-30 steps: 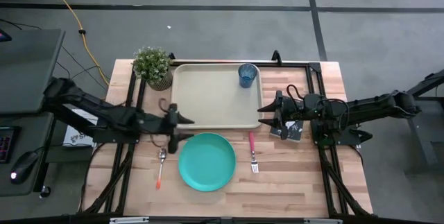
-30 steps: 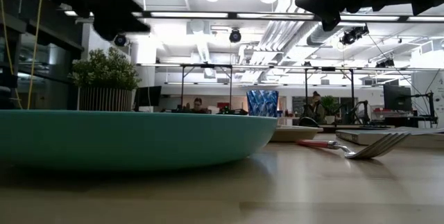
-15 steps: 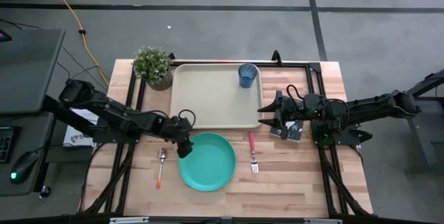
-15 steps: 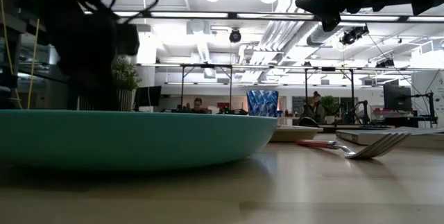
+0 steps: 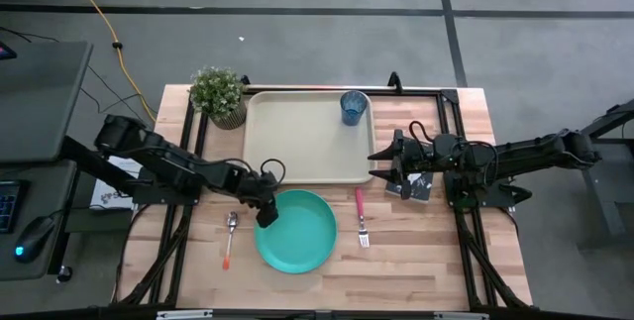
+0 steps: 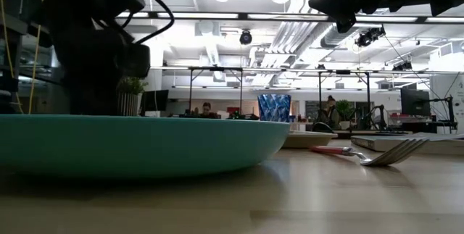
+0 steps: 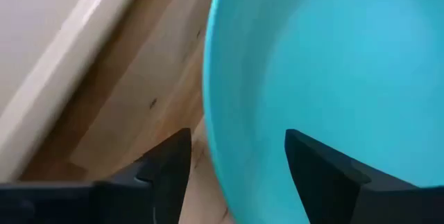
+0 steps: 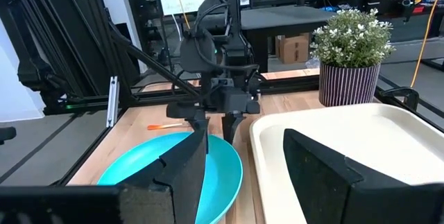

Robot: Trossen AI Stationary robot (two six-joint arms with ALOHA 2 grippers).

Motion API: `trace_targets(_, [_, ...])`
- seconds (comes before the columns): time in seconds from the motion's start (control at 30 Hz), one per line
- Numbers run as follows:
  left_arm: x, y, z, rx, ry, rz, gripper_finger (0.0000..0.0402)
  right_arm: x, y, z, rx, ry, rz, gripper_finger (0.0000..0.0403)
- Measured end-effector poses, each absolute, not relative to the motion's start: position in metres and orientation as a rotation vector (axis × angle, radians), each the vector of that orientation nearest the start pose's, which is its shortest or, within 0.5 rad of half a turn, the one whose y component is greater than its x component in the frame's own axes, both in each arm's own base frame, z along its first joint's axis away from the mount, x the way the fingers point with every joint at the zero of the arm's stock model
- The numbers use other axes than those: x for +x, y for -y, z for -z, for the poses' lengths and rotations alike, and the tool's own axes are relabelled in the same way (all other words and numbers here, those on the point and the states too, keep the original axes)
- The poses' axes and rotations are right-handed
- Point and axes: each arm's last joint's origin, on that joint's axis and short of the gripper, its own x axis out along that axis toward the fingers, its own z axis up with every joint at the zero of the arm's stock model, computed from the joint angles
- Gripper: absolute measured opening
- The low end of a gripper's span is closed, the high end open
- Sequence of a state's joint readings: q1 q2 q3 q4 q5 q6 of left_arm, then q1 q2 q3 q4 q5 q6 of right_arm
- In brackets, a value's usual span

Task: Pick and place plate/cup/fork/spoon on tray
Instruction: Put the blue plate on the white serving tray to the bottom left of the blue glass

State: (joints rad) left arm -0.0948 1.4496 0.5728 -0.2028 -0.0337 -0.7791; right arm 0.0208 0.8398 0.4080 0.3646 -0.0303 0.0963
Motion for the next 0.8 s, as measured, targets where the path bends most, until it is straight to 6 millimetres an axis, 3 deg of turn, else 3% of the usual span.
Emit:
trace_targets(0.17, [0.236, 0.022, -0.127, -0.608, -1.065, -0.336, 0.016, 0.188, -0.005, -0.246, 0.097, -0.069, -0.047, 0.0186])
trace_targets(0.43, [0.237, 0.024, -0.128, -0.534, -1.094, -0.181, 0.0018, 0.188, -0.005, -0.246, 0.097, -0.068, -0.048, 0.0186])
trace_targets(0.6, [0.232, 0.03, -0.139, -0.499, -1.072, -0.117, 0.0011, 0.188, -0.005, -0.246, 0.097, -0.069, -0.047, 0.0186])
trace_targets(0.8, [0.228, 0.036, -0.168, -0.381, -0.891, -0.068, 0.0002, 0.188, -0.005, -0.246, 0.097, -0.069, -0.047, 0.0186])
